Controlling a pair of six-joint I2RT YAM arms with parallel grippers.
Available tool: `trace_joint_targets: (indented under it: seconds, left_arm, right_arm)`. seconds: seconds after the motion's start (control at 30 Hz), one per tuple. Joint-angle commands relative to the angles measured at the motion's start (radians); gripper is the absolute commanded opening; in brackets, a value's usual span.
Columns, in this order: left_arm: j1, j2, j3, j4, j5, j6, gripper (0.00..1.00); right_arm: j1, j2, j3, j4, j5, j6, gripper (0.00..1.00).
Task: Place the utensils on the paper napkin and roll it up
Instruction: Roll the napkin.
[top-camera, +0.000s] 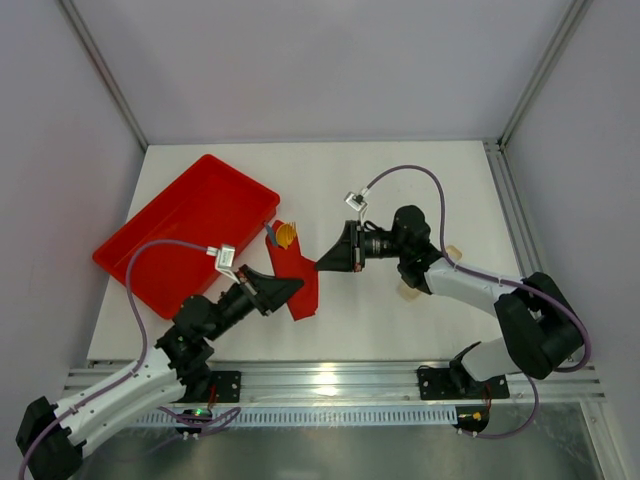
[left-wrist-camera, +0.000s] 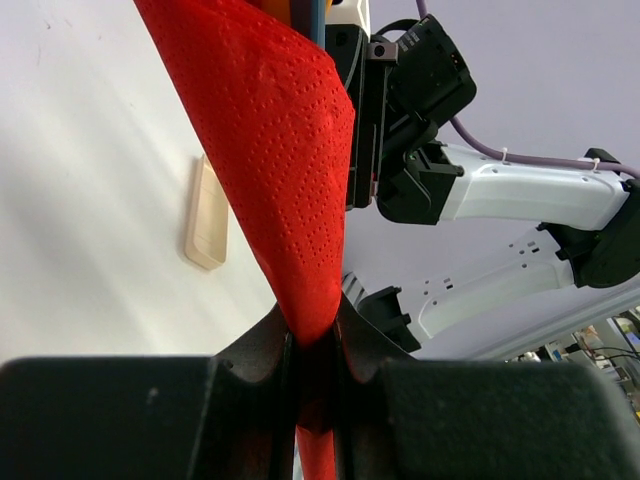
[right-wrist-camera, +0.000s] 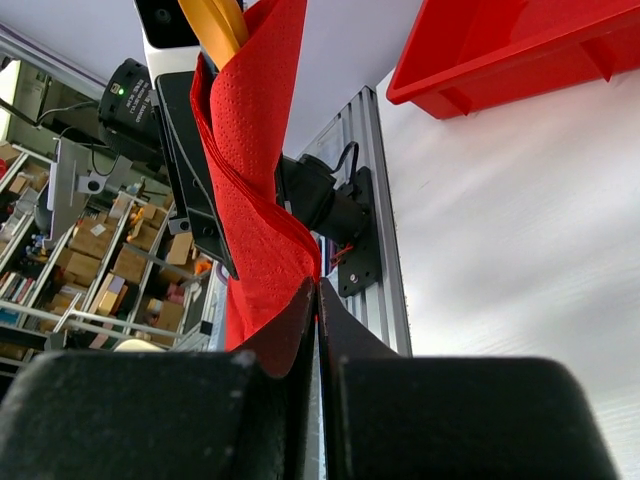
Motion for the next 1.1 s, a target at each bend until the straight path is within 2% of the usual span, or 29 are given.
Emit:
trace_joint_targets:
  seconds: [0.0,0.4,0.87,0.9,0.97,1.07]
  left_arm:
    - [-0.007,-0.022,0.012,0.017,0.021,-0.006,0.00]
    - [-0.006,-0.075,0.015,0.004,0.013,-0.021,0.00]
    - [-0.006,-0.065,0.022,0.027,0.010,-0.035,0.00]
    - [-0.007,-0.071,0.022,0.015,0.007,-0.032,0.00]
    - [-0.006,-0.079,0.027,-0.003,0.001,-0.021,0.00]
    - [-0.006,-0.094,0.035,-0.043,-0.010,-0.001,0.00]
  right_arm:
    - [-0.001,0.000,0.001,0.092,-0.012,-0.001,0.04]
    - [0.007,0.014,0.011,0.078,0.009,-0.027,0.04]
    - [0.113,0.114,0.108,0.035,0.068,-0.044,0.04]
    - [0.121,0.109,0.111,0.029,0.065,-0.050,0.05]
    - [0.121,0.077,0.101,0.000,0.080,-0.054,0.16]
    - [0.121,0.033,0.102,-0.156,0.106,-0.125,0.37]
